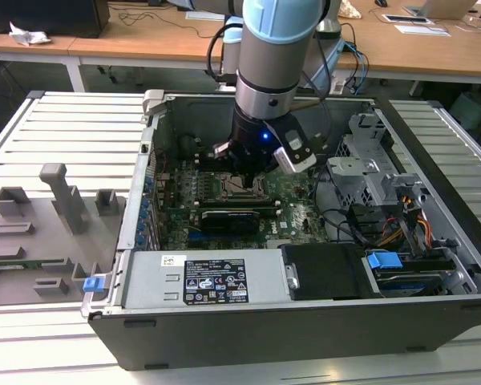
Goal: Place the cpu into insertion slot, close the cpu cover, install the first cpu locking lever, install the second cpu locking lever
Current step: 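Install the second cpu locking lever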
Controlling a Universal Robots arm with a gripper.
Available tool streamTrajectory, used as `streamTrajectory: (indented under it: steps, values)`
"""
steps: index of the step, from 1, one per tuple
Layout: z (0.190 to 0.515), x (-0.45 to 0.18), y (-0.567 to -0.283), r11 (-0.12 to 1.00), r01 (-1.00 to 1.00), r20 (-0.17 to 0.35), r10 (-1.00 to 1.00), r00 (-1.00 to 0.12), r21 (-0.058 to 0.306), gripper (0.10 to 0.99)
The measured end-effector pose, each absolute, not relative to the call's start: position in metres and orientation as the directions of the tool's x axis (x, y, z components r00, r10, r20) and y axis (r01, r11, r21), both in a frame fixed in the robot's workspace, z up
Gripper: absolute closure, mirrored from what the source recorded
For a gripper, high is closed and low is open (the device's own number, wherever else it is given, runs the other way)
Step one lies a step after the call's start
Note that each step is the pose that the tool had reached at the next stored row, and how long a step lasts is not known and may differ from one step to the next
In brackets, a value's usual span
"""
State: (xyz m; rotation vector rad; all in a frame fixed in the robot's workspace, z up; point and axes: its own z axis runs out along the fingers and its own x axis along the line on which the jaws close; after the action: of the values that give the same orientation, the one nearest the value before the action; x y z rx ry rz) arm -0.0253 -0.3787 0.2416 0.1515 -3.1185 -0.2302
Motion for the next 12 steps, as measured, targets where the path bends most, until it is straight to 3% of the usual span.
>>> streamTrajectory:
  steps: [12]
  values:
    - [0.222, -0.044, -0.381, 0.984, -0.095, 0.004, -0.097, -0.995, 0.151, 0.980]
